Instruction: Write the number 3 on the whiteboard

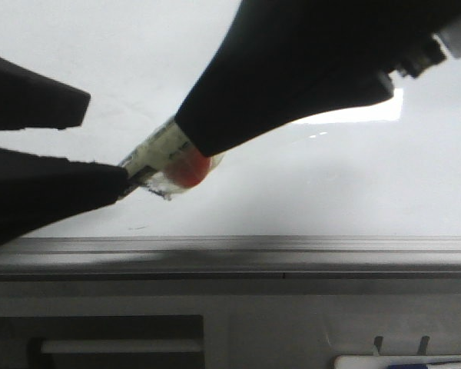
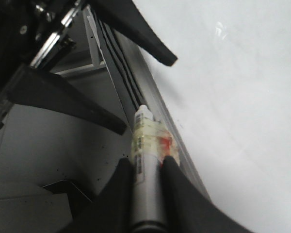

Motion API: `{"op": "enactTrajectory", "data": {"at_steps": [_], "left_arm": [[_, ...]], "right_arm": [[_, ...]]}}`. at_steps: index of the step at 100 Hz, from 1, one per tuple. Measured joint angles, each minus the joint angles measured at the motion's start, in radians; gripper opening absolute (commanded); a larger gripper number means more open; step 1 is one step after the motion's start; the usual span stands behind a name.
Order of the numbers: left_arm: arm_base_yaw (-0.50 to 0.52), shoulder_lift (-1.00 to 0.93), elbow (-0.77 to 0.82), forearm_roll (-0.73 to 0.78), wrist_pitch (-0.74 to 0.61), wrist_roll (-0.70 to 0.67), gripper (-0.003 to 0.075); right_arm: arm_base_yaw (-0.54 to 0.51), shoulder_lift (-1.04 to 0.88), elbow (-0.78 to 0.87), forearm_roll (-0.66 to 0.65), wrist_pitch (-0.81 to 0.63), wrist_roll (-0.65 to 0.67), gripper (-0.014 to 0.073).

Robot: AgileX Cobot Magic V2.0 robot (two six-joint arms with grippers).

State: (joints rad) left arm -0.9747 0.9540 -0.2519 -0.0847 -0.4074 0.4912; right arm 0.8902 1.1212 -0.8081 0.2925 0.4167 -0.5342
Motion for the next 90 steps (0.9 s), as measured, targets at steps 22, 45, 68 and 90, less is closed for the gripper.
{"op": "enactTrajectory", "data": {"at_steps": [22,45,68,90], "left_arm": [[0.0,-0.105,0.0,-0.078,-0.003,0.024,0.0441],[0.0,-0.136,0.0,-0.331,-0.058,0.179,0.0438],[0.0,-0.136,0.0,-0.473,-0.173,0.261,0.0438],[0.0,-0.136,0.0,-0.482,-0.185,0.272,0.0438]], "right_arm": [[-0.097,0.0,-0.1,-0.002,0.048,0.002,-0.0061],[-0.193,0.0,-0.171,-0.004,0.077,0.002,-0.0061],[-0.219,0.041,-0.212,-0.004,0.107,0.004,-0.0061],[-0.219,0.117,-0.26,-0.026,0.11,0.004,-0.0061]]}}
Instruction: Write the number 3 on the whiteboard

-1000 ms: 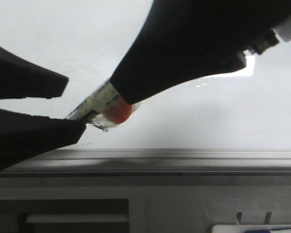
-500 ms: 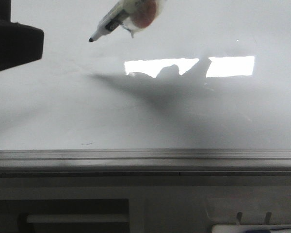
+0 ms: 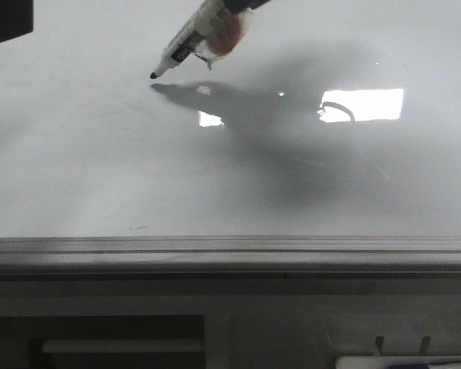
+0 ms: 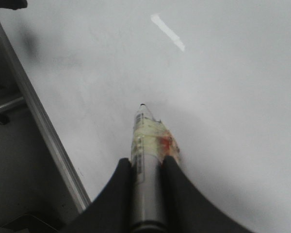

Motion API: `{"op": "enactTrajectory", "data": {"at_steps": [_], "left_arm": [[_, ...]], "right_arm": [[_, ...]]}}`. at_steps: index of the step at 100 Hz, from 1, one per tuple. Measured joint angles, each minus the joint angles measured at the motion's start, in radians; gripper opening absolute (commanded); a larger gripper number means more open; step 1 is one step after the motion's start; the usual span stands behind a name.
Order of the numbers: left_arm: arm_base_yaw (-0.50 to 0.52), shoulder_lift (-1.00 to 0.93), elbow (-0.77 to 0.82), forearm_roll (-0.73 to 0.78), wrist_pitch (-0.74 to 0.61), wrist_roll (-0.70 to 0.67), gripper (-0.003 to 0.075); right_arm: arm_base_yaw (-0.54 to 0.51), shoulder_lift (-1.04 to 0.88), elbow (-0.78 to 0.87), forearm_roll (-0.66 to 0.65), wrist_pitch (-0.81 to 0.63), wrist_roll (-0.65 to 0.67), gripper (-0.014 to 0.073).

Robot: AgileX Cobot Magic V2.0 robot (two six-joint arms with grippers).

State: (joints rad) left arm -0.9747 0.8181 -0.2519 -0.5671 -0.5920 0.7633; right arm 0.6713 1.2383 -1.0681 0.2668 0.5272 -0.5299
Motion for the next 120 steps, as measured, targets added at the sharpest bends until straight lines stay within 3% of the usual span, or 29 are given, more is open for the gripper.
{"op": "enactTrajectory", "data": {"at_steps": [64,105,120], "left_arm": [[0.0,0.0,0.0,-0.002,-0.005,0.0,0.0438],[0.0,0.0,0.0,-0.002,-0.007,0.0,0.0438],[0.0,0.0,0.0,-0.002,-0.007,0.0,0.0438]], "right_arm": [[-0.077,-0.046,-0.031,-0.132,0.173,0.167,-0.0061],[0.017,0.034,-0.024,-0.121,0.176,0.182,-0.006],[0.021,0.001,-0.024,-0.186,0.213,0.263,-0.0061]]}}
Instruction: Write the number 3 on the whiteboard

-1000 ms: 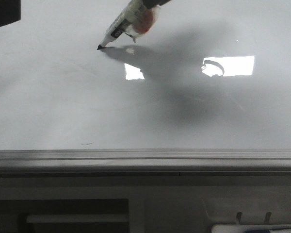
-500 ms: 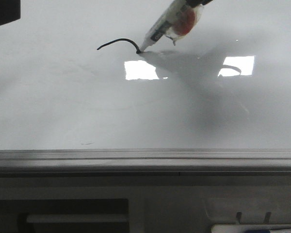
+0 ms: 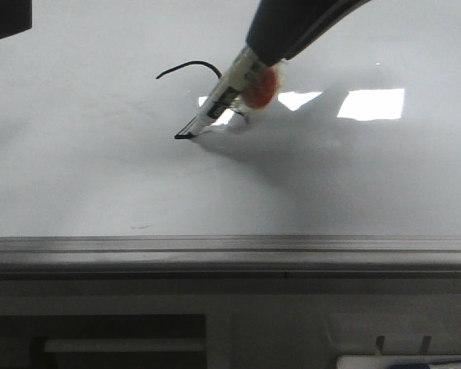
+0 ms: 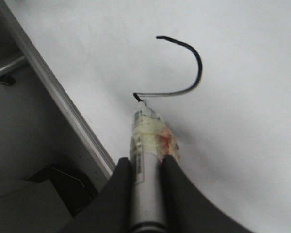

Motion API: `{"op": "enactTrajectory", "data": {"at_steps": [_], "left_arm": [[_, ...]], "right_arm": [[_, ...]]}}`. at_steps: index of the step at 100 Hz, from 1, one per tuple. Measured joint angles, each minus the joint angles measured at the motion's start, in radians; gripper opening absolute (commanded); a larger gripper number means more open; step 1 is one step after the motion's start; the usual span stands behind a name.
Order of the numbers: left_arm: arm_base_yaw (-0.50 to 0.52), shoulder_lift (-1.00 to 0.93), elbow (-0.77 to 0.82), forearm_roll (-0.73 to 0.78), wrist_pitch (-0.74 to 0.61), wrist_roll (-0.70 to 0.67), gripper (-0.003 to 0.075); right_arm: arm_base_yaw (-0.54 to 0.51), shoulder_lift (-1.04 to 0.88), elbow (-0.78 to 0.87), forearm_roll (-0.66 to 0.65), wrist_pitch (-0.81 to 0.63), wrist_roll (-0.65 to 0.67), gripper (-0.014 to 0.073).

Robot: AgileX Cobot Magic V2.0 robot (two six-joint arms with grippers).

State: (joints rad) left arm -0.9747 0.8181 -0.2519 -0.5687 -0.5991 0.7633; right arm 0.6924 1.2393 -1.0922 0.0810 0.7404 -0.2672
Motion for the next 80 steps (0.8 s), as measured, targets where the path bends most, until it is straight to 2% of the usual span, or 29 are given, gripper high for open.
{"op": "enactTrajectory", "data": {"at_steps": [19,52,80], "left_arm": [[0.0,0.0,0.0,0.0,0.0,0.0,0.0438],[0.0,0.0,0.0,0.0,-0.001,0.0,0.0438],[0.0,0.0,0.0,-0.001,0.016,0.0,0.0438]], "right_arm": [[0.005,-0.041,0.005,-0.072,0.099,0.045,-0.0061],[0.119,0.072,0.007,-0.045,0.031,0.048,-0.0061],[0.146,0.097,-0.029,-0.044,0.027,0.048,-0.0061]]}}
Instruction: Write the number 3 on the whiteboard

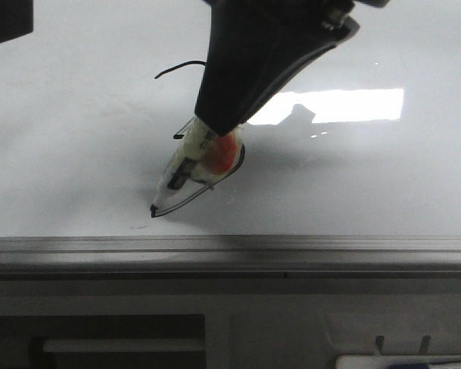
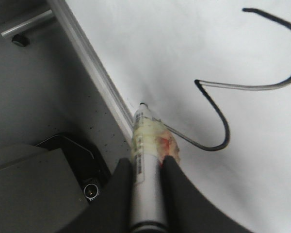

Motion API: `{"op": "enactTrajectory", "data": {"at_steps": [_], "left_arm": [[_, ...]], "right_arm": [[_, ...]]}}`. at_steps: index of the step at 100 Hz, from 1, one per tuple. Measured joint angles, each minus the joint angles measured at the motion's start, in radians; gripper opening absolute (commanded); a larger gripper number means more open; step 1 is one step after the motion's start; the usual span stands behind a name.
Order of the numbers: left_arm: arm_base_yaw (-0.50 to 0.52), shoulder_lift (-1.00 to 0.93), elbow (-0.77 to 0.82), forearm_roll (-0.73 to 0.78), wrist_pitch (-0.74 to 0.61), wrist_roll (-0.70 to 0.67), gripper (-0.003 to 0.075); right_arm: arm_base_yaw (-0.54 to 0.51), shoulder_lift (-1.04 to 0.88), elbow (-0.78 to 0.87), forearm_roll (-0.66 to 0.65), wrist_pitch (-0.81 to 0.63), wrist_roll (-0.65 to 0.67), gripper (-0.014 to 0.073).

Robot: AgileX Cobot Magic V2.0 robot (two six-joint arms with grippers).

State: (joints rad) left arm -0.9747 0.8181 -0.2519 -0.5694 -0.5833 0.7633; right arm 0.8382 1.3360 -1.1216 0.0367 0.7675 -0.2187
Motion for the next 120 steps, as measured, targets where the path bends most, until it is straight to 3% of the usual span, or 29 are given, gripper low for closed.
{"op": "enactTrajectory", "data": {"at_steps": [23,45,103,111,120], "left_arm": [[0.0,0.002,0.001,0.119,0.114,0.0,0.0438],[-0.035,0.03,0.003,0.236,0.137,0.0,0.0438],[-0.046,0.289,-0.114,0.305,0.134,0.0,0.0437],[-0.046,0.298,-0.115,0.305,0.136,0.0,0.0393],[-0.046,0.298,-0.115,0.305,0.138,0.0,0.0245]], "right_arm": [[0.061,-0.136,0.0,-0.029,0.065,0.006,-0.0061],[0.067,-0.167,0.0,-0.029,0.098,0.006,-0.0061],[0.108,-0.115,0.0,-0.006,0.044,0.003,-0.0061],[0.113,-0.115,0.0,-0.006,0.04,0.003,-0.0061],[0.115,-0.115,0.0,-0.006,0.036,0.003,-0.0061]]}}
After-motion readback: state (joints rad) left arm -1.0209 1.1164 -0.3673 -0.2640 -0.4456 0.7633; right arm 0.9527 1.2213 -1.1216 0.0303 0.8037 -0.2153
